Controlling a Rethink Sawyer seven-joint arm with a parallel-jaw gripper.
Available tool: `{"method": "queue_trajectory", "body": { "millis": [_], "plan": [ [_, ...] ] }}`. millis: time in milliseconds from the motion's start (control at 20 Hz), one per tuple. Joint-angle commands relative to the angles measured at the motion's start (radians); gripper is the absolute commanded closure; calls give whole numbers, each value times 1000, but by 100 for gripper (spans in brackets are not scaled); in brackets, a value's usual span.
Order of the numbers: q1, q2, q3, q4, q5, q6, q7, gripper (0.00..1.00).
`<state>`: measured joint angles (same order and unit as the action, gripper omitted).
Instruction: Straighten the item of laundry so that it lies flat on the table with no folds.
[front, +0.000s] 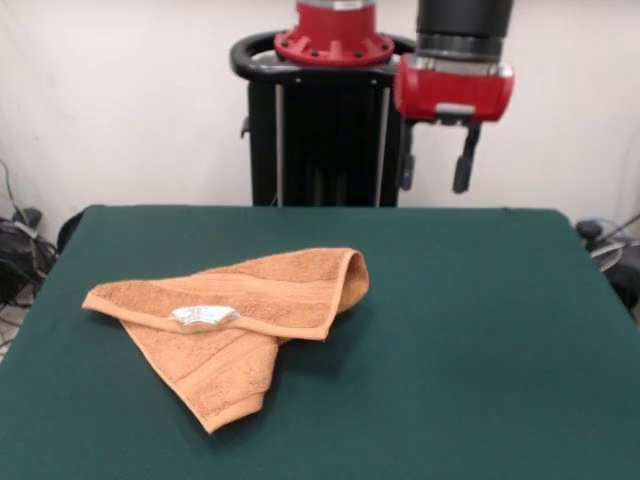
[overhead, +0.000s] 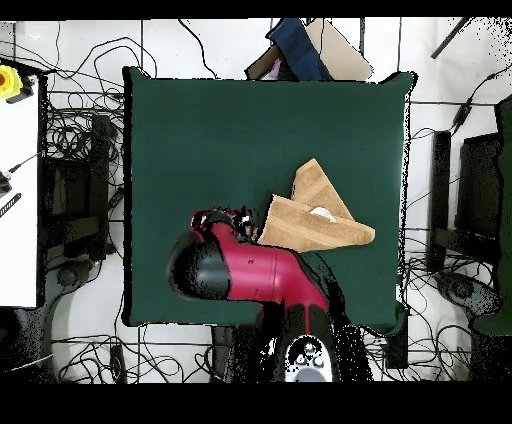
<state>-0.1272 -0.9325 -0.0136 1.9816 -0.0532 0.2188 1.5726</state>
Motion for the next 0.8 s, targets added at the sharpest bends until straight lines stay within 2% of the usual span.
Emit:
{"method": "queue_trajectory", "body": {
  "millis": [50, 250, 450, 600, 800],
  "plan": [
    [-84, 253, 43, -78, -90, -230, 118, 0],
    [-67, 321, 12, -91, -108, -293, 131, 0],
    [-13, 324, -72, -88, -90, -255, 122, 0],
    [40, 318, -96, -62, -69, -260, 137, 0],
    [74, 362, -169, -88, -66, -289, 133, 0]
  ]
}}
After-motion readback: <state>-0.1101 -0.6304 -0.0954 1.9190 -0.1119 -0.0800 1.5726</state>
